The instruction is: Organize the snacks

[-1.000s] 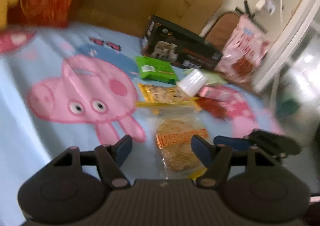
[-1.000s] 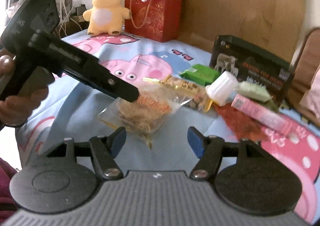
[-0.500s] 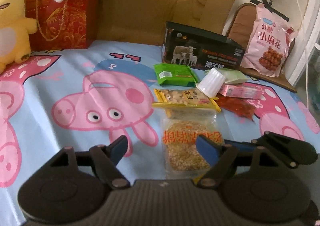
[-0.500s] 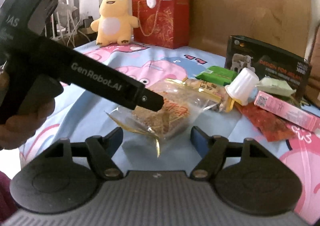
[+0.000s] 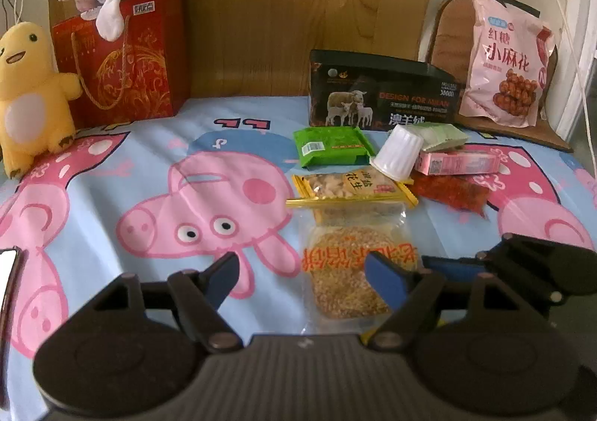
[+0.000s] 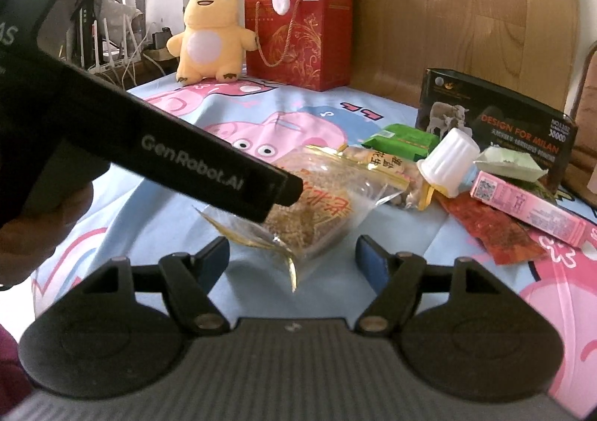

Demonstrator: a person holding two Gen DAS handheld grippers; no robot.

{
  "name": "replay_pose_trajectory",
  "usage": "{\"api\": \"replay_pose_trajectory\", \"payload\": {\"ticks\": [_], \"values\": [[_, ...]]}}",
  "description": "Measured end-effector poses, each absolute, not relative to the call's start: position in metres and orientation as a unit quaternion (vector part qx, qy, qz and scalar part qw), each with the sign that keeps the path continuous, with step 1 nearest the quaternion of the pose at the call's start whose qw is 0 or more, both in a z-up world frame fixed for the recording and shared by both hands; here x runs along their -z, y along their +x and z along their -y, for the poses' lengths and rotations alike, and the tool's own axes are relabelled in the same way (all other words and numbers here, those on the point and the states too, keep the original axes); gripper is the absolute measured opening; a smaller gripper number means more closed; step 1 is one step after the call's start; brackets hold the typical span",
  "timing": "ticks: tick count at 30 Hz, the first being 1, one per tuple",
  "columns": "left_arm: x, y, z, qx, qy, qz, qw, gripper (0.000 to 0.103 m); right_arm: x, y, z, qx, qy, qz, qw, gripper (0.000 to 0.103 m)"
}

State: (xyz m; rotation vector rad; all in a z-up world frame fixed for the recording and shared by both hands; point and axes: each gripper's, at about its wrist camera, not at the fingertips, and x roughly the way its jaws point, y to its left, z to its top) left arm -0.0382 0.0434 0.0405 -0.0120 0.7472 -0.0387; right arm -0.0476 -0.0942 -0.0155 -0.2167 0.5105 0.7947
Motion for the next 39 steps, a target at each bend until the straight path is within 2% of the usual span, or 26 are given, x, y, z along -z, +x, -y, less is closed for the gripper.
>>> {"api": "replay_pose_trajectory", "payload": {"ticks": [29,31,33,35,39], "values": [[-0.04,-0.038,-0.03,0.032,0.013,-0.363,0.931,0.076,0.014,-0.05,0.094,-0.374,-0.107,-0.242,0.889,0.075],[-0.04,-0.038,-0.029,0.035,0.013,-0.362,0.931,0.074,0.014,-0.051,0.094,-0.372,-0.108,-0.241,0.89,0.071],[-0.04,-0.039,-0.028,0.042,0.011,-0.362,0.931,0.066,0.014,-0.052,0.093,-0.369,-0.111,-0.239,0.891,0.063],[-0.04,-0.038,-0.029,0.057,0.003,-0.364,0.93,0.061,0.014,-0.052,0.092,-0.367,-0.115,-0.236,0.892,0.059],[-0.038,-0.037,-0.04,0.087,-0.047,-0.372,0.923,0.058,0.014,-0.054,0.091,-0.367,-0.119,-0.233,0.893,0.054]]}}
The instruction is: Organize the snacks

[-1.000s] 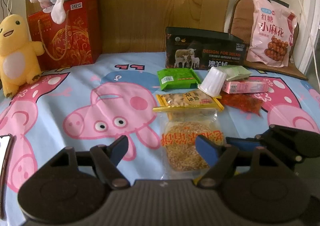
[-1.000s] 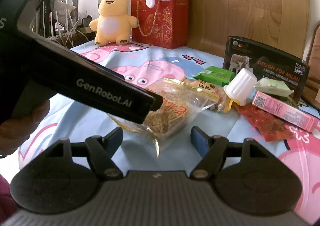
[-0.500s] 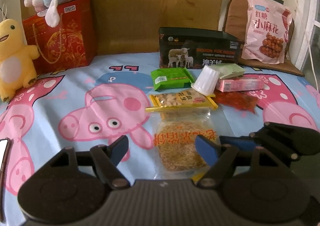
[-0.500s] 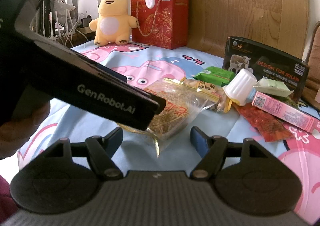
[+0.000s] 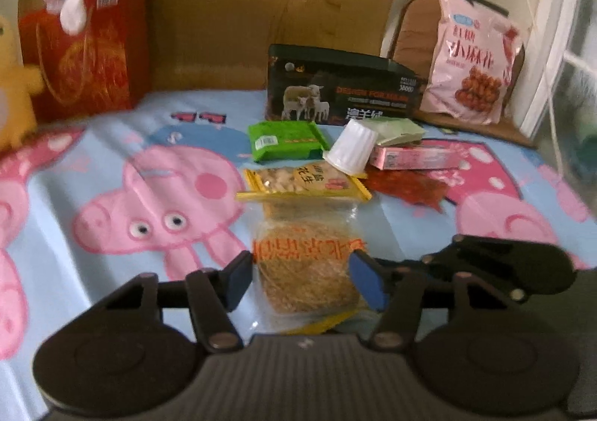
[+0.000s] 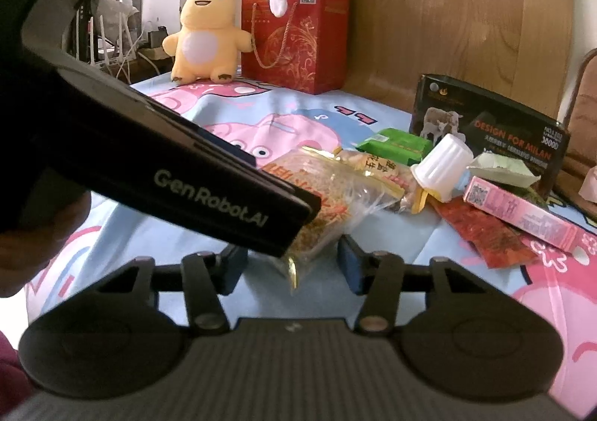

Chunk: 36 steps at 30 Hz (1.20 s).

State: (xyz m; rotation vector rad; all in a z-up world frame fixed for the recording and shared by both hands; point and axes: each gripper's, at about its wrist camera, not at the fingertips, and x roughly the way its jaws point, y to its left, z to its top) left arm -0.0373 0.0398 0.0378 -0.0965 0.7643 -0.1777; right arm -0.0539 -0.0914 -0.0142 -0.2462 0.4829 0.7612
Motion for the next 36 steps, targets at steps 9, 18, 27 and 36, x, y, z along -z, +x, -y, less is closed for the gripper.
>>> {"api": "replay_pose_trajectory", "payload": {"ticks": [9,18,27,36], "values": [[-0.05,-0.052,-0.092,0.105,-0.149,-0.331,0.926,0.066,0.015,-0.053,0.091,-0.367,-0.118,-0.234,0.892,0.055],[-0.029,-0.031,-0.092,0.134,-0.192,-0.377,0.896,0.055,0.016,-0.052,0.093,-0.36,-0.116,-0.233,0.896,0.062],[-0.02,-0.031,-0.082,0.153,-0.191,-0.386,0.889,0.044,0.016,-0.052,0.093,-0.365,-0.116,-0.232,0.894,0.061],[-0.078,-0.016,-0.074,0.189,-0.176,-0.327,0.909,0.044,-0.016,-0.059,0.113,-0.351,-0.075,-0.155,0.92,0.055]]}}
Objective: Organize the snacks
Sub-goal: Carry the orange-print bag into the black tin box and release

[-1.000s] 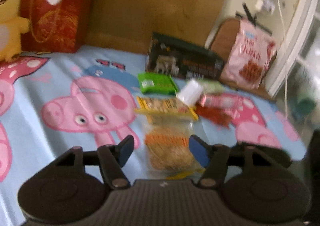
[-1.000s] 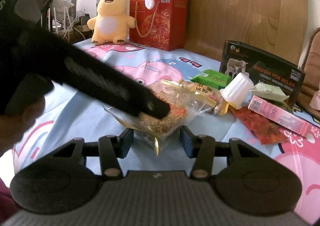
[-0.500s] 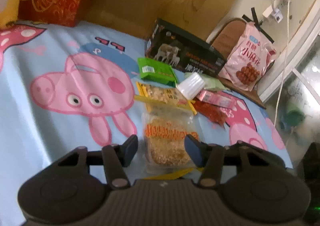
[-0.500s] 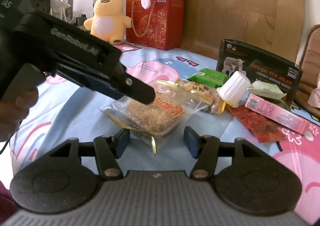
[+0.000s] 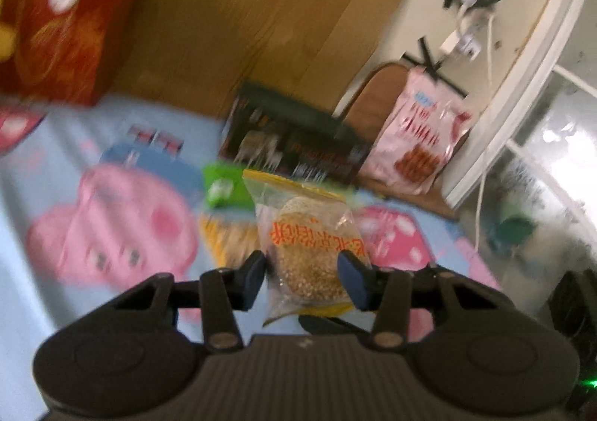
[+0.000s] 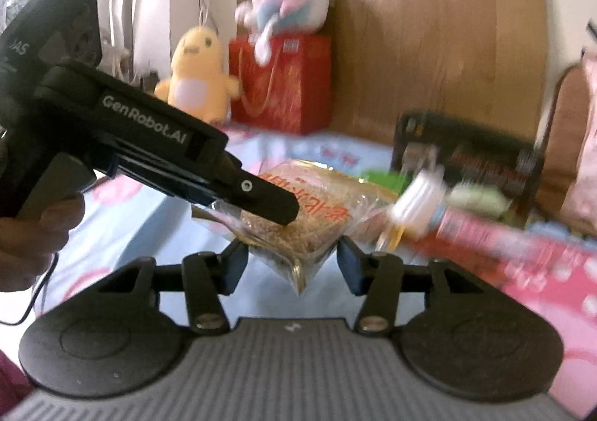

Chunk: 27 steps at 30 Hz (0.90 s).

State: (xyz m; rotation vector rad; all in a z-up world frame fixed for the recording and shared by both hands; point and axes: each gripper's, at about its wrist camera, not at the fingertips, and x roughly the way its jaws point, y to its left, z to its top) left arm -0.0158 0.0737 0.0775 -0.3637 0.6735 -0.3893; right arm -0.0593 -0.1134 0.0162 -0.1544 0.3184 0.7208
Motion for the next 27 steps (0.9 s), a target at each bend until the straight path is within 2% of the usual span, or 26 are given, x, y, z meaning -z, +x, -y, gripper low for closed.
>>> {"api": "replay_pose_trajectory", "payload": {"ticks": [8,10,12,14,15,18,27], "values": [[-0.116,0.1,-0.033,0.218,-0.159,-0.314,0.91,0.043,-0.06,0.024,0.145,-0.296,-0.044,-0.133,0.945,0.055],[-0.118,0.134,-0.021,0.224,-0.158,-0.318,0.908,0.045,-0.067,0.055,0.155,-0.282,-0.025,-0.143,0.948,0.055],[-0.115,0.162,-0.009,0.223,-0.156,-0.319,0.908,0.058,-0.07,0.086,0.165,-0.261,-0.007,-0.154,0.953,0.055],[-0.107,0.181,0.002,0.199,-0.14,-0.325,0.914,0.056,-0.069,0.113,0.169,-0.231,-0.006,-0.16,0.96,0.058],[-0.103,0.183,0.005,0.192,-0.137,-0.326,0.915,0.056,-0.066,0.126,0.172,-0.211,-0.008,-0.166,0.963,0.061],[-0.095,0.17,0.001,0.192,-0.134,-0.313,0.921,0.056,-0.06,0.132,0.191,-0.185,0.026,-0.168,0.968,0.061],[-0.098,0.108,-0.008,0.145,-0.079,-0.281,0.946,0.059,-0.044,0.088,0.228,-0.183,0.085,-0.162,0.966,0.063]]}}
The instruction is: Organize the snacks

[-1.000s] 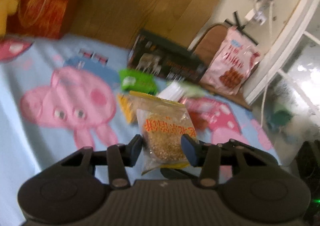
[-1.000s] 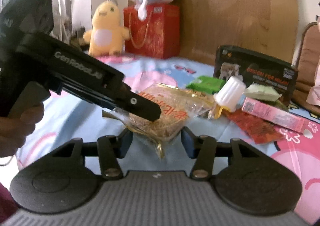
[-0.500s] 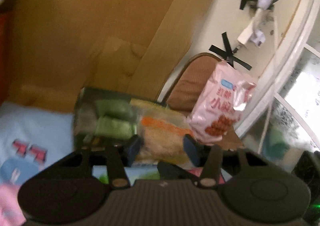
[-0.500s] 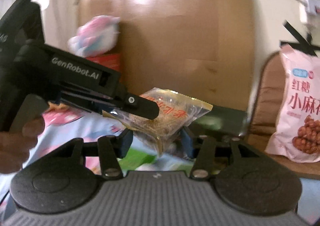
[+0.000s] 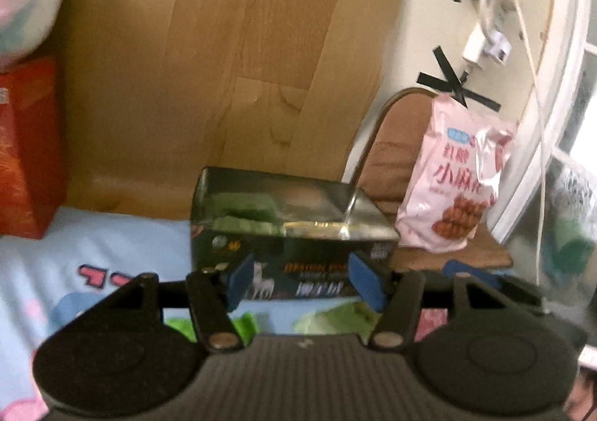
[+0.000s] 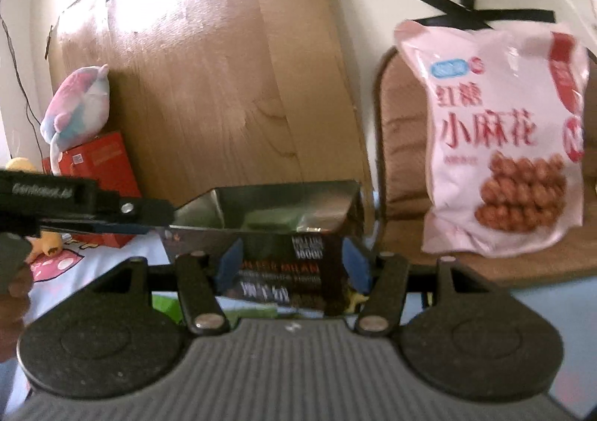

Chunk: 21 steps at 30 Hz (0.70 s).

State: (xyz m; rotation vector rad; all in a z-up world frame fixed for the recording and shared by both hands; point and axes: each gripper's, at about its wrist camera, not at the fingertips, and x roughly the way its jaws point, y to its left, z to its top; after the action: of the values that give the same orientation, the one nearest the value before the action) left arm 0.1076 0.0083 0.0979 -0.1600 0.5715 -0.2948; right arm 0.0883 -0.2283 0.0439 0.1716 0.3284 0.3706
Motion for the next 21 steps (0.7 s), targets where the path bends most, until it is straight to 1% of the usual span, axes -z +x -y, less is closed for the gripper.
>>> {"api": "replay_pose_trajectory", "payload": {"ticks": [1,2,3,5,10,15,18,21], "values": [[-0.099,0.098,-0.006,0.141,-0.067,-0.278,0.948,0.061,-0.044,0.084,0.231,-0.181,0.092,-0.164,0.965,0.065],[-0.099,0.087,-0.003,0.134,-0.052,-0.277,0.95,0.067,-0.043,0.077,0.234,-0.179,0.1,-0.165,0.965,0.067],[-0.099,0.078,-0.001,0.127,-0.037,-0.275,0.952,0.073,-0.042,0.073,0.235,-0.175,0.108,-0.167,0.964,0.071],[-0.097,0.059,0.003,0.115,-0.015,-0.275,0.955,0.079,-0.035,0.062,0.238,-0.17,0.122,-0.171,0.963,0.072],[-0.09,0.02,0.011,0.09,0.008,-0.29,0.953,0.079,-0.016,0.03,0.239,-0.15,0.152,-0.181,0.96,0.073],[-0.078,-0.001,0.021,0.061,0.043,-0.305,0.949,0.079,0.006,0.012,0.245,-0.116,0.187,-0.206,0.953,0.073],[-0.072,-0.007,0.022,0.04,0.049,-0.313,0.948,0.079,0.006,0.005,0.25,-0.11,0.204,-0.191,0.954,0.077],[-0.067,-0.012,0.02,0.024,0.051,-0.32,0.946,0.079,0.007,0.004,0.252,-0.108,0.21,-0.181,0.955,0.077]]}}
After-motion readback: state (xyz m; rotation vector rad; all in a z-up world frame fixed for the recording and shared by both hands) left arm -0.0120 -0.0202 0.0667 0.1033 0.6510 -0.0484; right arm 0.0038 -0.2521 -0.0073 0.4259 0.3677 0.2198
